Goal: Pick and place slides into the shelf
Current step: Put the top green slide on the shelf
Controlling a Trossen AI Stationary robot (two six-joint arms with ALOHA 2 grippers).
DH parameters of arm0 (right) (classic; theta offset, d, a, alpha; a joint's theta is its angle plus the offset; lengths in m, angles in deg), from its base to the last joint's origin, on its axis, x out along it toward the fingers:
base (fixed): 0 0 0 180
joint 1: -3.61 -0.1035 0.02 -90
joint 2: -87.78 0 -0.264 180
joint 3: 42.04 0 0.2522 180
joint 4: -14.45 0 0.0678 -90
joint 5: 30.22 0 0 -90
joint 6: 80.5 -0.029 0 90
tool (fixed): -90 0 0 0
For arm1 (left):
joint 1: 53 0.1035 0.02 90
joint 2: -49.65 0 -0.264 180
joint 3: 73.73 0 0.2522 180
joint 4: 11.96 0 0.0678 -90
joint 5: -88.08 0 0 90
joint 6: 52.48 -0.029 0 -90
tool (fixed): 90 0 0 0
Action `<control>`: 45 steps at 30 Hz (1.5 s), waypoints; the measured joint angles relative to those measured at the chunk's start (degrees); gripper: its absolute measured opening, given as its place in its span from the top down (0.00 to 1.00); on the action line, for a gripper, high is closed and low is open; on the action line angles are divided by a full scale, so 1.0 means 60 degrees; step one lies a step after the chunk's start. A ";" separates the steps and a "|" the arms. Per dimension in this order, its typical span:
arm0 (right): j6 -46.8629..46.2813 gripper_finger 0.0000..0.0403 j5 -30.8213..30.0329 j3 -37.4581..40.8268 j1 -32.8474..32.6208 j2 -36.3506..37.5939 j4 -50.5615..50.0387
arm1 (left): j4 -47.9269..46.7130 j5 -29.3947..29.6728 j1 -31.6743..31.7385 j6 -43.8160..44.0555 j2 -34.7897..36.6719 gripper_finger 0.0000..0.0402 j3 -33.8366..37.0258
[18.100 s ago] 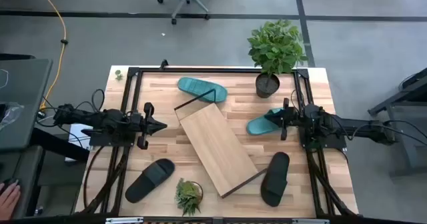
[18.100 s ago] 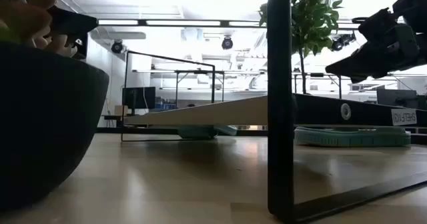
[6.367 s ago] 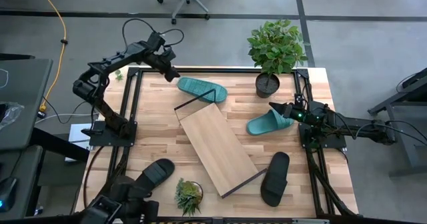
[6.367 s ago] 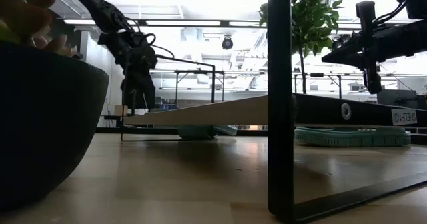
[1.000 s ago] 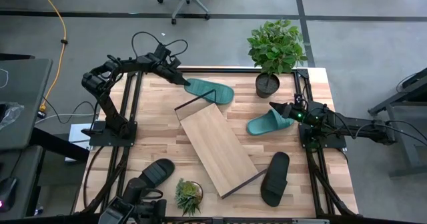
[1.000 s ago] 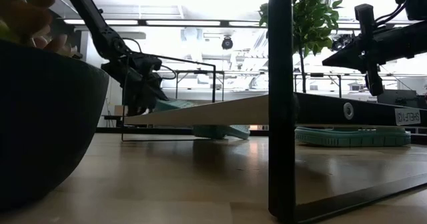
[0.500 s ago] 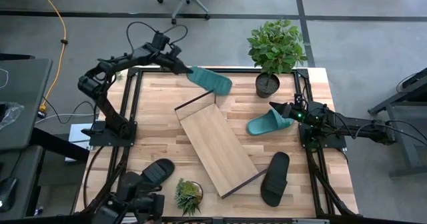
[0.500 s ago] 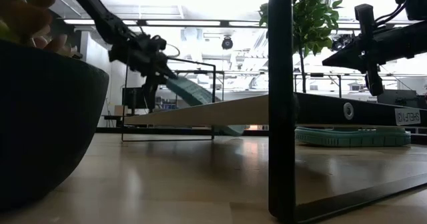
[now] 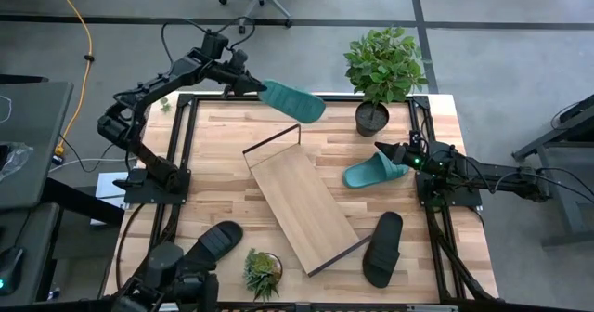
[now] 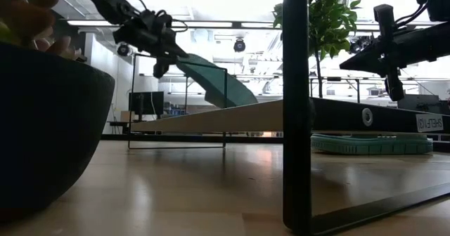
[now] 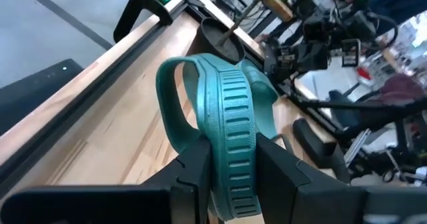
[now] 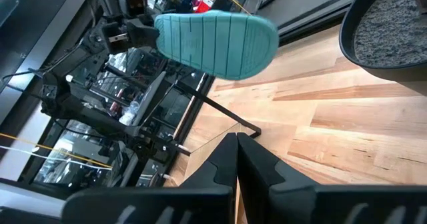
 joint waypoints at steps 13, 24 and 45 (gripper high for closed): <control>0.0001 1.00 -0.0004 0.0000 0.0000 -0.0001 -0.0073 | -0.1201 0.1251 0.0004 -0.1322 0.1431 0.85 -0.0748; 0.0000 1.00 -0.0007 0.0000 0.0004 -0.0004 -0.0179 | -0.2743 0.3118 -0.0787 -0.3224 0.2680 0.86 -0.1673; -0.0001 1.00 -0.0015 0.0000 0.0000 -0.0002 -0.0291 | -0.5094 0.9559 -0.5979 -0.6658 0.2765 0.86 -0.4012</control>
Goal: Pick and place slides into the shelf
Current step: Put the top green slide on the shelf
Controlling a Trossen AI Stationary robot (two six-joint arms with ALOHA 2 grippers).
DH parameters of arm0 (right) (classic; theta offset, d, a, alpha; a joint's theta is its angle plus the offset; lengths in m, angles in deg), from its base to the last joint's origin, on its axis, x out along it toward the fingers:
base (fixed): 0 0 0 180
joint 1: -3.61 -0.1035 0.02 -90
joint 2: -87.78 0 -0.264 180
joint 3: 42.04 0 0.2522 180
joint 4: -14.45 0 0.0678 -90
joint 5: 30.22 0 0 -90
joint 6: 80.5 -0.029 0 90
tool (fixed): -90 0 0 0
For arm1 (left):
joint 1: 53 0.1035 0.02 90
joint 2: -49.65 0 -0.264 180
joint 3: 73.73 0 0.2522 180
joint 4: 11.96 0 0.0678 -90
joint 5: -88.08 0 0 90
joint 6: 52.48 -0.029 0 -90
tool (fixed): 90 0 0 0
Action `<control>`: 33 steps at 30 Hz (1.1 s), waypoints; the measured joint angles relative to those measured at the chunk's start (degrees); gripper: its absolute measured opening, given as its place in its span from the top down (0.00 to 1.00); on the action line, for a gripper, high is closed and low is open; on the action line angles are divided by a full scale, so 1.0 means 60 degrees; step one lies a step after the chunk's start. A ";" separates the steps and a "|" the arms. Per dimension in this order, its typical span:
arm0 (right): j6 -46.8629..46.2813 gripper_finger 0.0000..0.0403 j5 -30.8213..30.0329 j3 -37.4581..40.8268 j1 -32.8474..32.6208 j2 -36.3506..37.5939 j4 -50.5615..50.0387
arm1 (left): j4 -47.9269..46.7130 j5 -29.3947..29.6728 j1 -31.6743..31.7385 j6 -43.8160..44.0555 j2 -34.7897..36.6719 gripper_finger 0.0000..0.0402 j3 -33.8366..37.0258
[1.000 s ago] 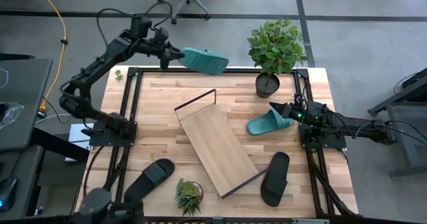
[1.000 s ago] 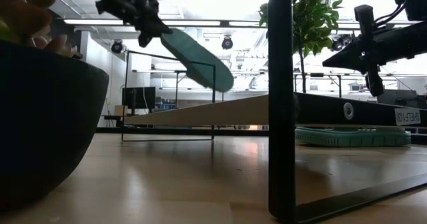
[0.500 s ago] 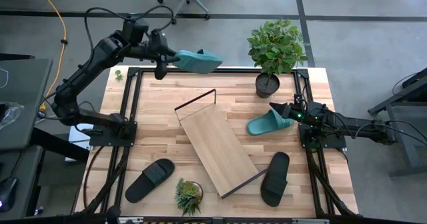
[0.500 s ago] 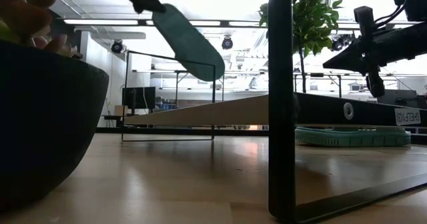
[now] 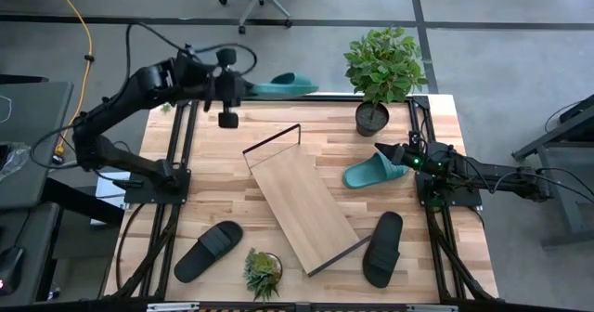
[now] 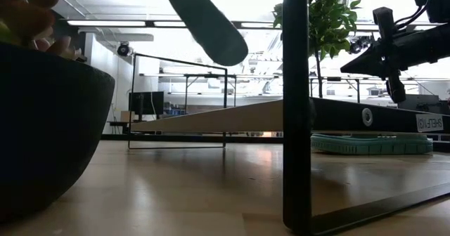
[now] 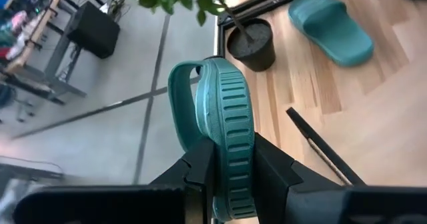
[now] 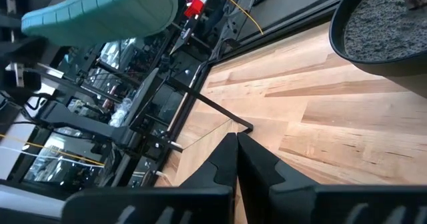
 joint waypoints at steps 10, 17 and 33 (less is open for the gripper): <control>-0.0001 1.00 0.0005 0.0000 0.0000 0.0002 -0.0026 | -0.0459 0.2461 -0.2217 -0.0293 -0.0025 0.86 0.0000; -0.0003 1.00 0.0013 0.0000 0.0003 0.0000 -0.0310 | -0.0544 0.3363 -0.3424 -0.0289 -0.0025 0.86 0.0000; -0.0608 1.00 0.0182 0.0000 0.0004 0.0002 -0.0495 | -0.1816 0.5819 -0.5970 -0.0752 -0.0684 0.86 0.0029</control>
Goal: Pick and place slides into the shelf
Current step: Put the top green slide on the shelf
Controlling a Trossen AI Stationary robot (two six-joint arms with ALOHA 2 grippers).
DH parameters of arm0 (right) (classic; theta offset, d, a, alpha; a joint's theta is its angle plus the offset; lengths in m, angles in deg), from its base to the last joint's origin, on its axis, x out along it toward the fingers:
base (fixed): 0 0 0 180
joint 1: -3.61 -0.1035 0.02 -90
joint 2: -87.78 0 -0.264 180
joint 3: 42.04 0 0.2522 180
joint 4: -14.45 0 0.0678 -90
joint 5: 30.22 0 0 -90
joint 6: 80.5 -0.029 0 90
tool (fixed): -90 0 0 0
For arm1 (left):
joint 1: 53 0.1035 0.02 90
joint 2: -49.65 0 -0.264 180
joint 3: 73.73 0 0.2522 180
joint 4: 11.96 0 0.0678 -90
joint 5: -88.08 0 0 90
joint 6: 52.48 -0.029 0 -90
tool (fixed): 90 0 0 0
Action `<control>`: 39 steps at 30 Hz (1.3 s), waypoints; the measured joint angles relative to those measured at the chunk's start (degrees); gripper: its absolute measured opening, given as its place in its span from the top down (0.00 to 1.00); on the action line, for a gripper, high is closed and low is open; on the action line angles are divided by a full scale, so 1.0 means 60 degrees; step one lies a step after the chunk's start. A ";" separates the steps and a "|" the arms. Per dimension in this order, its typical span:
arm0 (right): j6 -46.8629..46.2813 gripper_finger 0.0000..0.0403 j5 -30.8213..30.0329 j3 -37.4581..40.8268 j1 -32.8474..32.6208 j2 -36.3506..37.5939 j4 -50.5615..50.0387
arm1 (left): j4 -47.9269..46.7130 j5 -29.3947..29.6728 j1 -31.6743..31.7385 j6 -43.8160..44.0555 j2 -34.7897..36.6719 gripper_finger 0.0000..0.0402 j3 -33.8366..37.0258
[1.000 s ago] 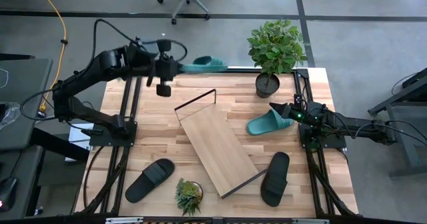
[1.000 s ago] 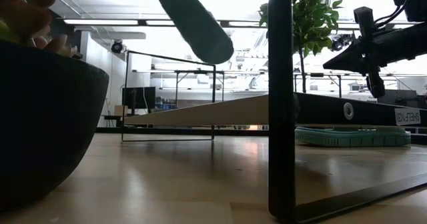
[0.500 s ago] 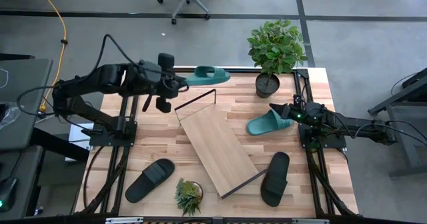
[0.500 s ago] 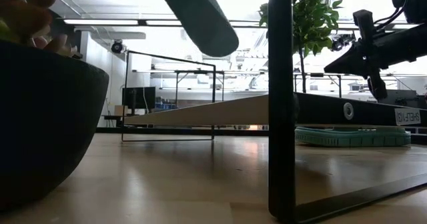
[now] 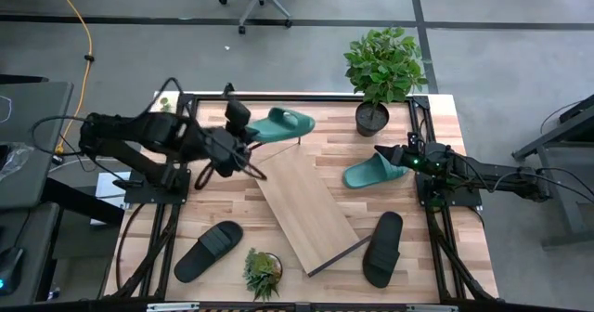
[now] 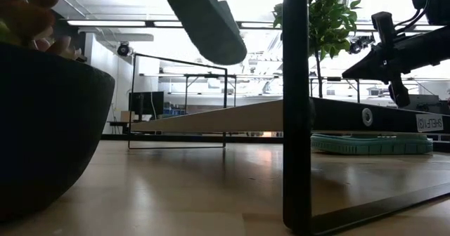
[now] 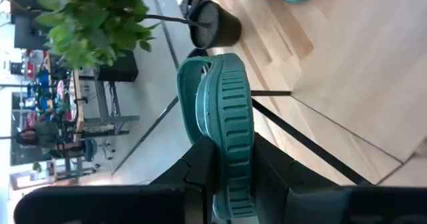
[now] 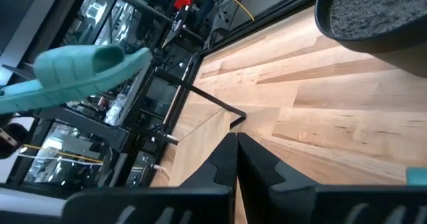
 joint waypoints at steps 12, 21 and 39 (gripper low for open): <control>0.0076 1.00 0.0412 0.0004 0.0000 0.0000 -0.0001 | -0.0071 0.0742 -0.0999 0.1117 -0.1067 0.86 0.0015; 0.0155 1.00 0.1084 0.0000 -0.0004 0.0000 -0.0019 | 0.0461 0.0711 -0.1052 0.1777 -0.1273 0.87 0.0015; -0.0576 1.00 0.0917 0.0000 0.0000 0.0000 0.0007 | 0.2101 0.0010 -0.1045 0.1537 -0.1272 0.88 0.2203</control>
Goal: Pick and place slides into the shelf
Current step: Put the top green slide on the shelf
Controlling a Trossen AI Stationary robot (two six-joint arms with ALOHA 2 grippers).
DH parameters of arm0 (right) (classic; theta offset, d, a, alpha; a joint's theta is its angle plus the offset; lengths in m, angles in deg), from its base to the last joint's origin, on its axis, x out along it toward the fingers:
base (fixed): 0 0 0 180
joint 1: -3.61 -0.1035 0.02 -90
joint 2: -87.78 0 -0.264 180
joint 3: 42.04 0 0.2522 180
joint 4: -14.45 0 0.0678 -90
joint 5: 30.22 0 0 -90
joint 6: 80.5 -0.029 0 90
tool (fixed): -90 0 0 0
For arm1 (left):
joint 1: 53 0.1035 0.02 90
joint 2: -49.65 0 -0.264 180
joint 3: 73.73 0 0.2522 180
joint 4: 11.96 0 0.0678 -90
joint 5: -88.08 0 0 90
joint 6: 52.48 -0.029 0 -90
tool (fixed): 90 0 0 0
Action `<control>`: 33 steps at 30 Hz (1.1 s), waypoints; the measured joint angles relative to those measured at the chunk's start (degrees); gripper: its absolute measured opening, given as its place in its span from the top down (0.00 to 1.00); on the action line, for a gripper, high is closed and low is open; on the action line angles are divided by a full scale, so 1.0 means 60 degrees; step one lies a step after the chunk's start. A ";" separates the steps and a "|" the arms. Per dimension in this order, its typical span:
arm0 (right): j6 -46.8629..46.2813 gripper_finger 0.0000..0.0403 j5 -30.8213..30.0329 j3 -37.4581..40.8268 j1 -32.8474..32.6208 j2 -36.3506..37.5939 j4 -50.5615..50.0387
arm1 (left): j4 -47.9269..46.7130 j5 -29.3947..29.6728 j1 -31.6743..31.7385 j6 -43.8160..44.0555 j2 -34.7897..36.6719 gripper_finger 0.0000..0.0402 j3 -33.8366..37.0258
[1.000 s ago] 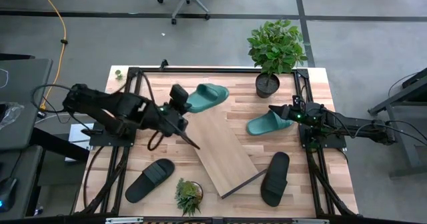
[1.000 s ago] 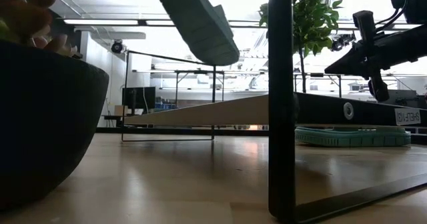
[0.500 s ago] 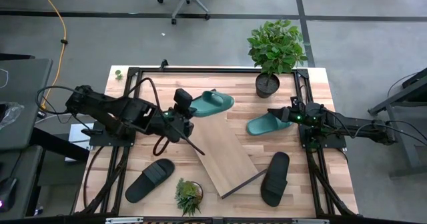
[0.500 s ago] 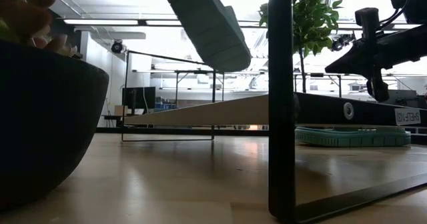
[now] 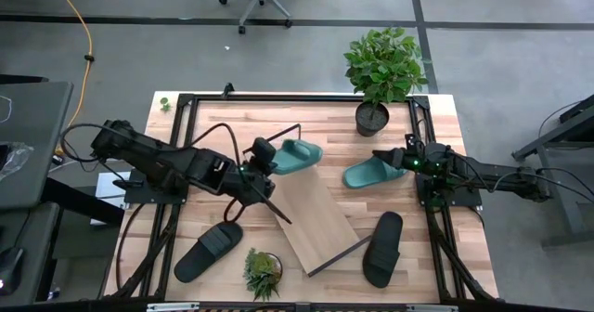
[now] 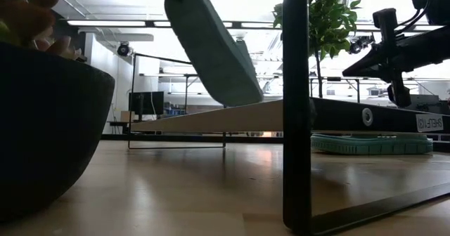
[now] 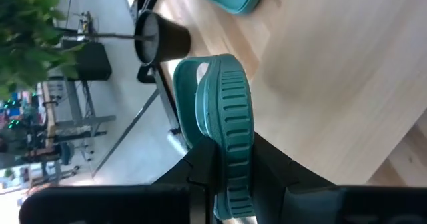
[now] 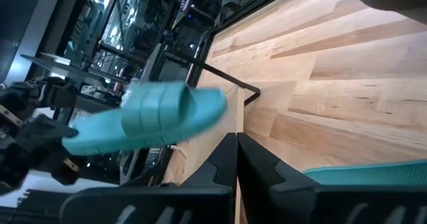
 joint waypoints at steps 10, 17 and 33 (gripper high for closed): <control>-0.0076 1.00 0.0000 0.0000 -0.0004 -0.0004 0.0000 | 0.1071 -0.0003 -0.0151 -0.0032 0.0226 0.89 0.1777; -0.0251 1.00 -0.0022 0.0000 -0.0001 -0.0098 -0.0016 | 0.1253 0.0560 -0.0629 0.0190 0.0627 0.89 0.2765; -0.0437 1.00 -0.0324 -0.0004 -0.0004 -0.0266 -0.0022 | 0.1757 0.0599 -0.0863 -0.0363 0.0969 0.88 0.3989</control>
